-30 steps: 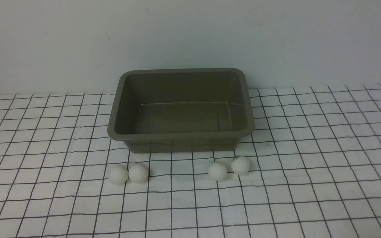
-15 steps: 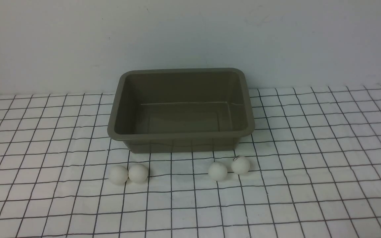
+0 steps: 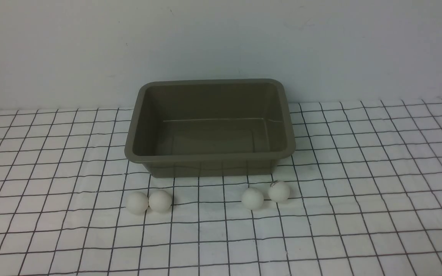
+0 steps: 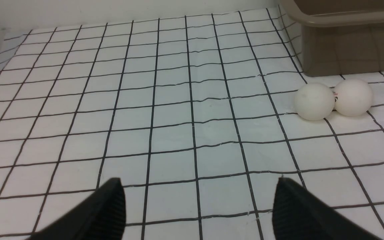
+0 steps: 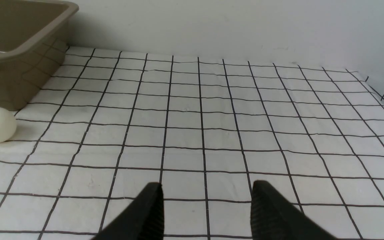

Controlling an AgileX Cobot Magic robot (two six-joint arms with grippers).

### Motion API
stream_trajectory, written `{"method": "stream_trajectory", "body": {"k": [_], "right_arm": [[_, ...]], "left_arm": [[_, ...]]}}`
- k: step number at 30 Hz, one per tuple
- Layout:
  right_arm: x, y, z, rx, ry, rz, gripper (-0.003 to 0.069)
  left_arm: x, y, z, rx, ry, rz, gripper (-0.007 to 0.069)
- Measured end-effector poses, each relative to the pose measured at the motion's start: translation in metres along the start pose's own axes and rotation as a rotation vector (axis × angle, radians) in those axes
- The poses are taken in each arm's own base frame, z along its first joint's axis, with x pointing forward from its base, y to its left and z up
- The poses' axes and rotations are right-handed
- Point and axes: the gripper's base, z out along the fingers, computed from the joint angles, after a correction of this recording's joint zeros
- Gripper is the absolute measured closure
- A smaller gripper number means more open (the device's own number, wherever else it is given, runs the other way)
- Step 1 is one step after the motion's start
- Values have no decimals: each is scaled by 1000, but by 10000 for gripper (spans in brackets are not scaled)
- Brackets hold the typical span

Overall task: Put the table tennis balls into the box on the white checkered tablecloth.
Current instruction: 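Reach for and grasp a ping pong ball on the table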

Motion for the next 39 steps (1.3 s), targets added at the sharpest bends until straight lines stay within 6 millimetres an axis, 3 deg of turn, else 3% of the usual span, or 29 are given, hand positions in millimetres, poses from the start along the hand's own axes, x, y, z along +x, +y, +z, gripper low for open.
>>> {"method": "stream_trajectory", "body": {"k": [9, 15, 19, 23, 26, 32, 39], "right_arm": [[-1, 0, 0, 1, -9, 3, 324], [-17, -1, -2, -1, -182, 175, 324], [-45, -2, -14, -18, -223, 155, 324], [-102, -4, -54, -54, -296, 89, 324], [-124, -2, -71, -91, -269, 81, 324], [-135, 3, -79, -173, -177, 110, 324], [-141, 9, -82, -252, -230, 220, 324]], "left_arm": [[0, 0, 0, 0, 0, 0, 90], [0, 0, 0, 0, 0, 0, 90], [0, 0, 0, 0, 0, 0, 90], [0, 0, 0, 0, 0, 0, 90], [0, 0, 0, 0, 0, 0, 90], [0, 0, 0, 0, 0, 0, 90], [0, 0, 0, 0, 0, 0, 90]]}}
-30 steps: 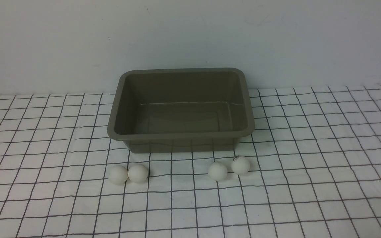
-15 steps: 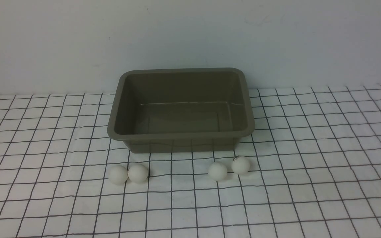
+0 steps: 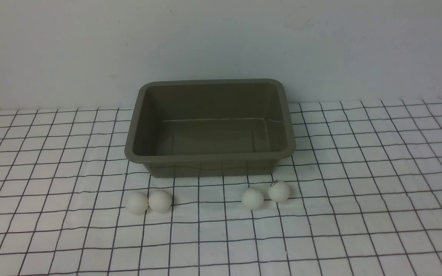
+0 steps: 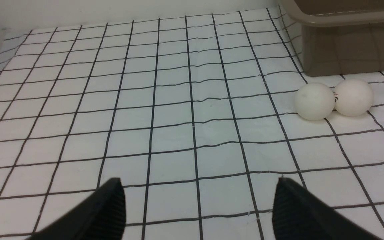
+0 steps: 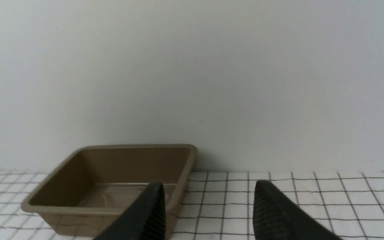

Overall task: Put the table tennis balls into the box on the white checkered tablecloth.
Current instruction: 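Reach for and grasp a ping pong ball on the table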

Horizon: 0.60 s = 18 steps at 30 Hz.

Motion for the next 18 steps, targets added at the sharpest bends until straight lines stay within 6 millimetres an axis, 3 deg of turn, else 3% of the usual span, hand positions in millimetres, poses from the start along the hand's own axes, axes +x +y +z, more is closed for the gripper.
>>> {"method": "stream_trajectory", "body": {"k": [11, 18], "right_arm": [[-2, 2, 1, -21, -16, 38, 324], [7, 3, 6, -45, 104, 43, 324]], "left_arm": [[0, 0, 0, 0, -3, -1, 90], [-5, -6, 0, 72, -70, -216, 90]]}}
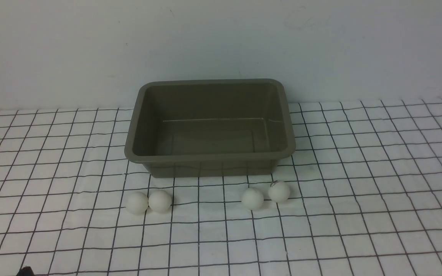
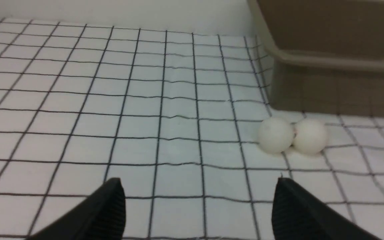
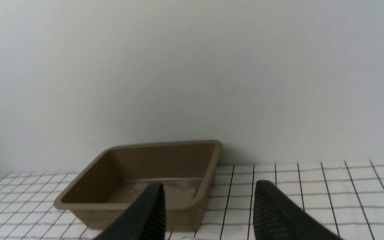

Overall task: Put the table tennis balls into the box on the white checkered tablecloth.
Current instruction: 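Reach for and grasp a ping pong ball on the table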

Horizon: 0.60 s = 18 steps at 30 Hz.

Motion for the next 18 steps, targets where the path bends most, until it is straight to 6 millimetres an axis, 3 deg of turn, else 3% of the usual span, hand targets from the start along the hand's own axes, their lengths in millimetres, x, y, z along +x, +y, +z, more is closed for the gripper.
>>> {"method": "stream_trajectory", "body": {"k": [9, 18], "right_arm": [[14, 1, 7, -49, 201, -93, 324], [15, 1, 7, -54, 212, -107, 324]], "left_arm": [[-14, -3, -1, 54, -147, -228, 90], [-26, 0, -4, 63, -290, -405, 90]]}}
